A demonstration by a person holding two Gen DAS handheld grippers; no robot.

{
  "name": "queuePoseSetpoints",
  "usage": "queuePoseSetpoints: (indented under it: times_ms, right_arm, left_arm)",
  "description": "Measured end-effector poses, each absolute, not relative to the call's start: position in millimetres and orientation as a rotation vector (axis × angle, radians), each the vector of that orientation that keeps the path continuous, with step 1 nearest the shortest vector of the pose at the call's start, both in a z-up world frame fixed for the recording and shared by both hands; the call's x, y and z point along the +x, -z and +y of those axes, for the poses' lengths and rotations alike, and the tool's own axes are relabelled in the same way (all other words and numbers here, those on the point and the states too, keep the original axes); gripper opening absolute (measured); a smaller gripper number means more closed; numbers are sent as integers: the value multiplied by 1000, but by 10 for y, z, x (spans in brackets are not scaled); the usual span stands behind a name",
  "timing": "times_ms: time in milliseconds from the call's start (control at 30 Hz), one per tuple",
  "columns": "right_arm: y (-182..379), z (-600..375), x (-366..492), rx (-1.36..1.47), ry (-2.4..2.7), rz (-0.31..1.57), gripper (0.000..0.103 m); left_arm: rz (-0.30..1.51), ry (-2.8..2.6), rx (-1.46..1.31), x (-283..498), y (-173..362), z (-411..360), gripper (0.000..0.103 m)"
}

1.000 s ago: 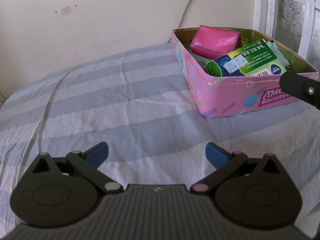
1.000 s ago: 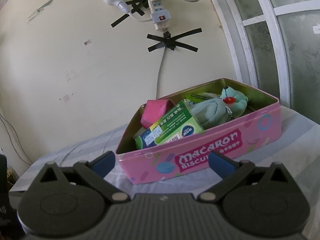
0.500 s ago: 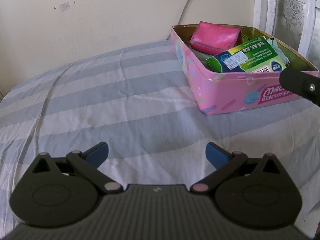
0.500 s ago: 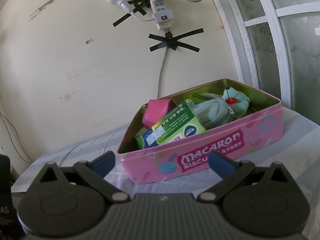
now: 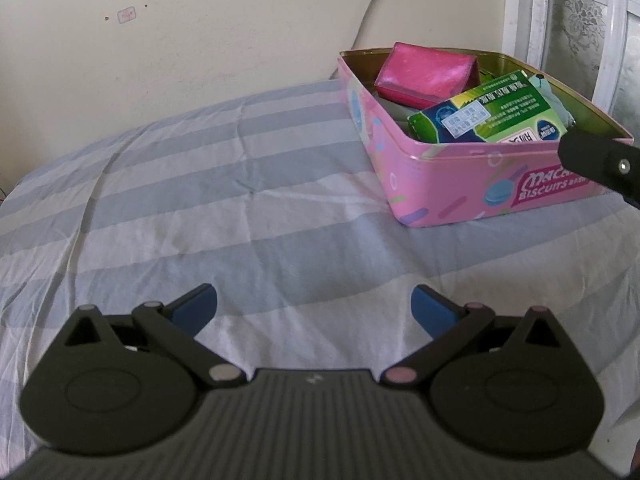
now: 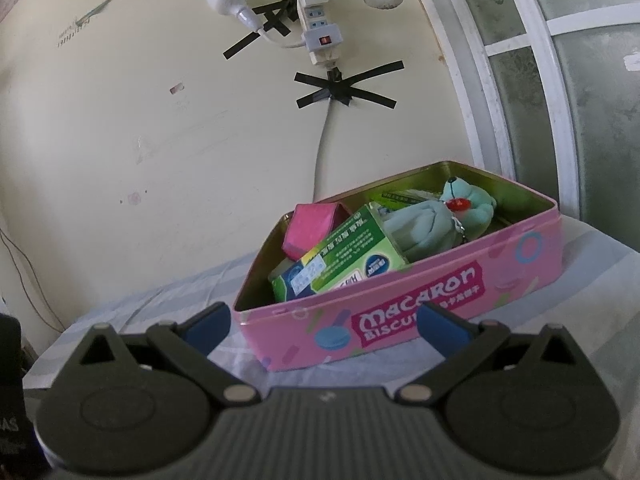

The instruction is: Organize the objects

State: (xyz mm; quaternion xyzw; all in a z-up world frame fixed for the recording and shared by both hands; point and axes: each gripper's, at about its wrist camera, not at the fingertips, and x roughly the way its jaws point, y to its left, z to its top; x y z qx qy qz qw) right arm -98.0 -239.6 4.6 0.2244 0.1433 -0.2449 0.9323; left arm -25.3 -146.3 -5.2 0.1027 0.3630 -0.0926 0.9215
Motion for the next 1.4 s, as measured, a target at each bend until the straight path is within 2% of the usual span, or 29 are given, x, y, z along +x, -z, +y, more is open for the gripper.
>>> queuePoseSetpoints:
  times_ms: [1400]
  right_arm:
    - [-28,-2383,-994,453,504,295,103]
  left_arm:
    - [760,201,214,-242,71,-1451,103]
